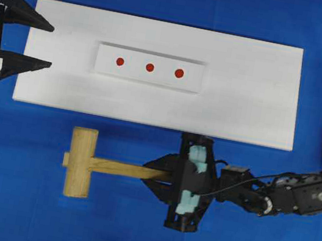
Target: Hit the mark with a hammer.
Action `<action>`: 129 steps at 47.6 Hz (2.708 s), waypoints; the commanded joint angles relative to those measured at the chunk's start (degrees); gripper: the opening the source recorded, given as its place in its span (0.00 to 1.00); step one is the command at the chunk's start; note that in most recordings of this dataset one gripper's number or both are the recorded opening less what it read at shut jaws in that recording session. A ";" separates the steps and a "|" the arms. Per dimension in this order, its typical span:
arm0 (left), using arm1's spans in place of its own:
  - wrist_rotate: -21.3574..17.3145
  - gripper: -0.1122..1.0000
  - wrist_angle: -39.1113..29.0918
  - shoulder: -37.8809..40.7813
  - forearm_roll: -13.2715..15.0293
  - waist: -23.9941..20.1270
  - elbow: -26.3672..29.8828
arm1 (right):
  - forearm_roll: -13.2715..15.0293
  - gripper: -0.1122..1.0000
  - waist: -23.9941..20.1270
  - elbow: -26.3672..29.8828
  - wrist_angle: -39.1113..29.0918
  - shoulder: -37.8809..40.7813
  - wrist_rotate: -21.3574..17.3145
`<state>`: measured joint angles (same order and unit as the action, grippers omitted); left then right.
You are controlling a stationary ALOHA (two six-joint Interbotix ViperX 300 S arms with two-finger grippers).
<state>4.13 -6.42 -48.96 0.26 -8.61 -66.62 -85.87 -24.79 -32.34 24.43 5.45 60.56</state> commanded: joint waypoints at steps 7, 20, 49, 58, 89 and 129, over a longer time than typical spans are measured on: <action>0.00 0.85 0.53 0.09 0.18 -0.09 0.44 | 0.35 0.18 0.18 3.16 -0.79 1.76 -0.26; 0.00 0.85 0.53 0.00 0.18 -0.09 0.35 | 0.00 0.18 0.44 3.96 -3.08 7.21 -1.76; 0.18 0.85 2.02 0.00 0.18 -0.09 0.35 | 0.18 0.18 1.93 0.79 -7.29 9.05 -3.96; 0.35 0.85 2.11 0.00 0.18 -0.09 0.26 | 0.18 0.18 2.11 0.44 -7.47 9.05 -3.96; 0.53 0.85 2.11 0.00 0.18 0.09 0.09 | 0.26 0.82 2.11 -1.23 -7.29 3.34 -2.90; 0.26 0.85 2.11 0.00 0.18 0.44 0.09 | 0.62 0.79 13.80 -7.47 -4.75 -15.03 5.71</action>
<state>4.66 -4.83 -49.13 0.35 -8.26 -66.97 -85.52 -14.24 -39.73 20.92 -6.06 64.69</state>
